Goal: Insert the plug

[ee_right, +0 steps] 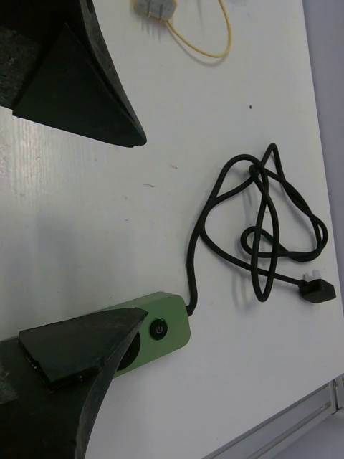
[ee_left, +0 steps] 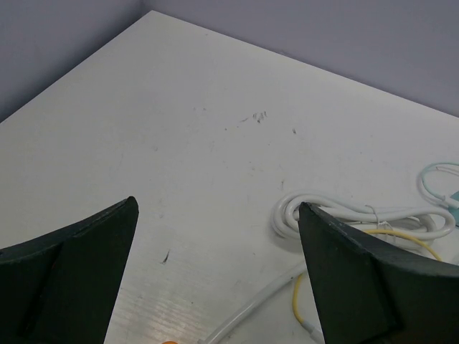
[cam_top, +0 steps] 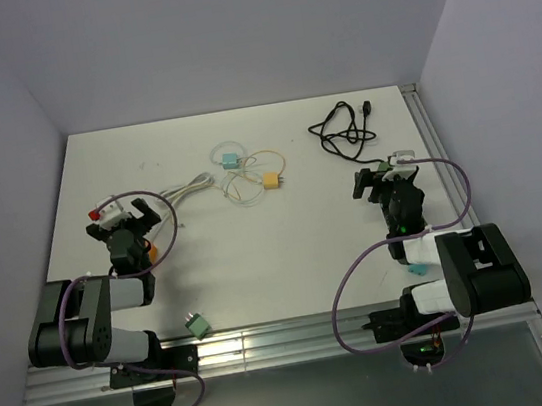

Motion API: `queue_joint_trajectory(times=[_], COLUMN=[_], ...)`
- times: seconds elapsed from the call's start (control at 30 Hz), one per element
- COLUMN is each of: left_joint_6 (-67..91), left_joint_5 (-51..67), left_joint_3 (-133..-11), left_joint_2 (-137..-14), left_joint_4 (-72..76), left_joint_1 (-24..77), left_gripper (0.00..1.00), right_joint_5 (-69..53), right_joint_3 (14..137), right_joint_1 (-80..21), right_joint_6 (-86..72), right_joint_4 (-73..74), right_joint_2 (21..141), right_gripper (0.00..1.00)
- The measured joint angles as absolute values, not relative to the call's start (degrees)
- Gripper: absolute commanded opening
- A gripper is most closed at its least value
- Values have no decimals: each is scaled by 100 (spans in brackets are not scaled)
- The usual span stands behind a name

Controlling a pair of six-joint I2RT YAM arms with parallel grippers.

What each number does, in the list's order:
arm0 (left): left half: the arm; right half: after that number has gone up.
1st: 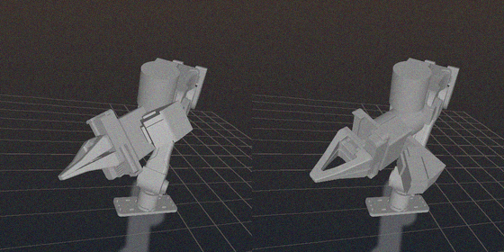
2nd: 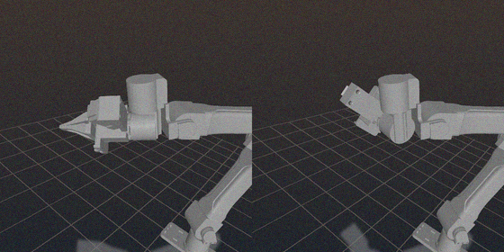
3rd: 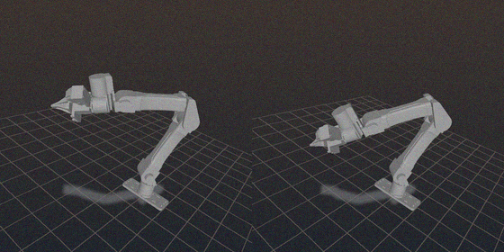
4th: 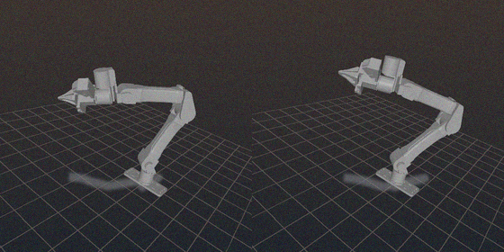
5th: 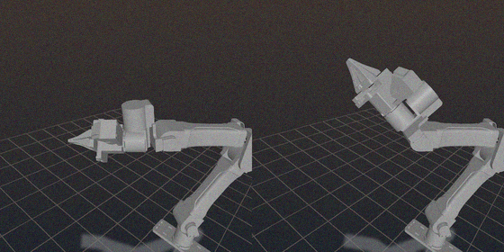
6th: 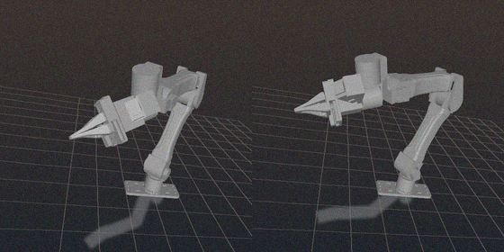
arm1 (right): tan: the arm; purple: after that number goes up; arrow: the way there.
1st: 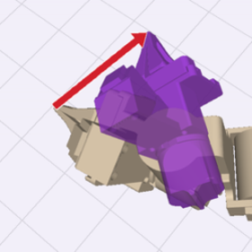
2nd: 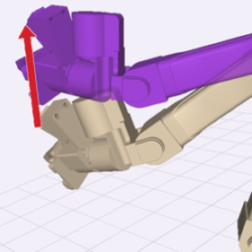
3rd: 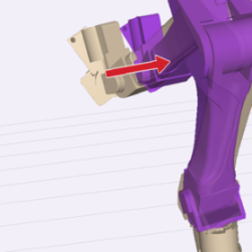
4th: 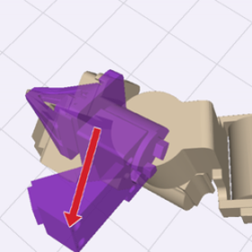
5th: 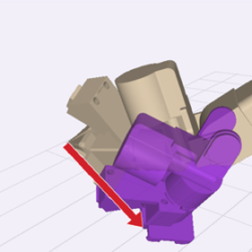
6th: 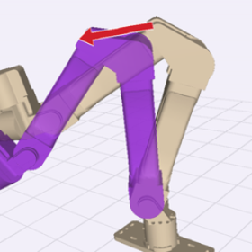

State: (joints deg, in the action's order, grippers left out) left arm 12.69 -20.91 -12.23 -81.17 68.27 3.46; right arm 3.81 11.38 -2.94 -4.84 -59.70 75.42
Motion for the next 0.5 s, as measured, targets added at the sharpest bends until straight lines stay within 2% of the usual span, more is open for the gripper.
queue_joint_trajectory(times=[0.27, 0.5], left_joint_6=[1275, 1498], left_joint_5=[-2228, -3216], left_joint_3=[-1225, -1586], left_joint_2=[-7728, -6724], left_joint_4=[6486, 5199], left_joint_1=[366, 856], left_gripper=[99, 100], right_joint_5=[381, 633], right_joint_3=[1138, 1155], right_joint_1=[-294, -294], right_joint_6=[-480, -513], right_joint_4=[-5999, -5531], right_joint_2=[7542, 6788], right_gripper=[100, 100])
